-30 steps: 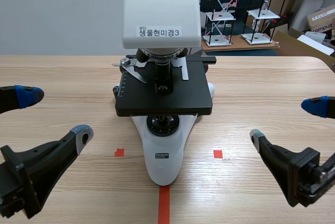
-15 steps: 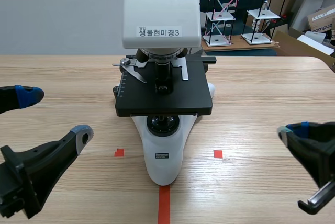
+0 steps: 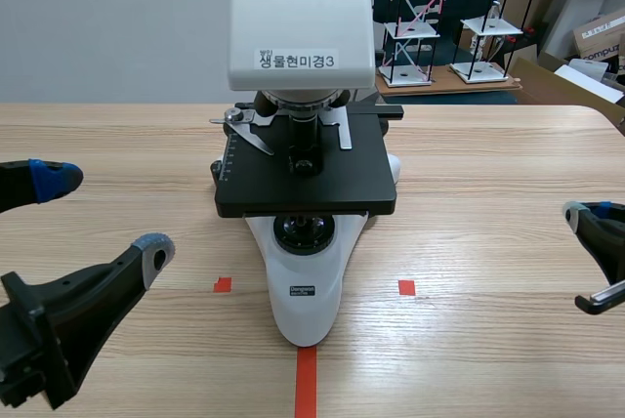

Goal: Point at the fine focus knob

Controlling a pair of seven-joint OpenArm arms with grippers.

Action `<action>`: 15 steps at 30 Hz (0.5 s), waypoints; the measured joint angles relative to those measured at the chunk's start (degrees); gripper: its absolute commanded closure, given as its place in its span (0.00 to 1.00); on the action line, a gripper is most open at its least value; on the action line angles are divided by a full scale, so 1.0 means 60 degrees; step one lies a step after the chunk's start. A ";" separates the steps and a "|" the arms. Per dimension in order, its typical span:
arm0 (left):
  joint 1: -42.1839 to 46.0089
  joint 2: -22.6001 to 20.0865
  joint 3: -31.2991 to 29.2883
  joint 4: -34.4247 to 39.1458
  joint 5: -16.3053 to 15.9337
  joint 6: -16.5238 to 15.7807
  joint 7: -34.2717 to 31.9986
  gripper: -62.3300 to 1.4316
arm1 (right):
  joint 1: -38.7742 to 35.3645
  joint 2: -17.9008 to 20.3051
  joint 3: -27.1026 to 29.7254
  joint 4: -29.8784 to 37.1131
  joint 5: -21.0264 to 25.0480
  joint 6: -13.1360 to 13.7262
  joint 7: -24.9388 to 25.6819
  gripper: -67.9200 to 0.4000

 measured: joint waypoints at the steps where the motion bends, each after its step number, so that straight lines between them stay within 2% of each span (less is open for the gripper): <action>1: 0.0000 0.0000 0.0000 0.0000 0.0000 0.0000 0.0000 0.00 | 0.0357 -0.0007 -0.0011 -0.0433 -0.0029 0.0229 0.0178 1.00; 5: 0.0000 0.0000 0.0000 0.0000 0.0004 0.0000 0.0000 0.00 | 0.1705 0.0000 -0.0346 -0.1843 -0.0259 0.0295 0.0594 1.00; 8: 0.0000 0.0000 0.0000 0.0000 0.0004 0.0000 0.0000 0.00 | 0.2703 -0.0004 -0.0882 -0.2758 -0.0907 0.0754 0.1180 1.00; 15: 0.0000 0.0000 0.0000 0.0000 0.0000 0.0000 0.0000 0.00 | 0.4663 -0.0095 -0.2215 -0.4131 -0.1927 0.0925 0.2131 1.00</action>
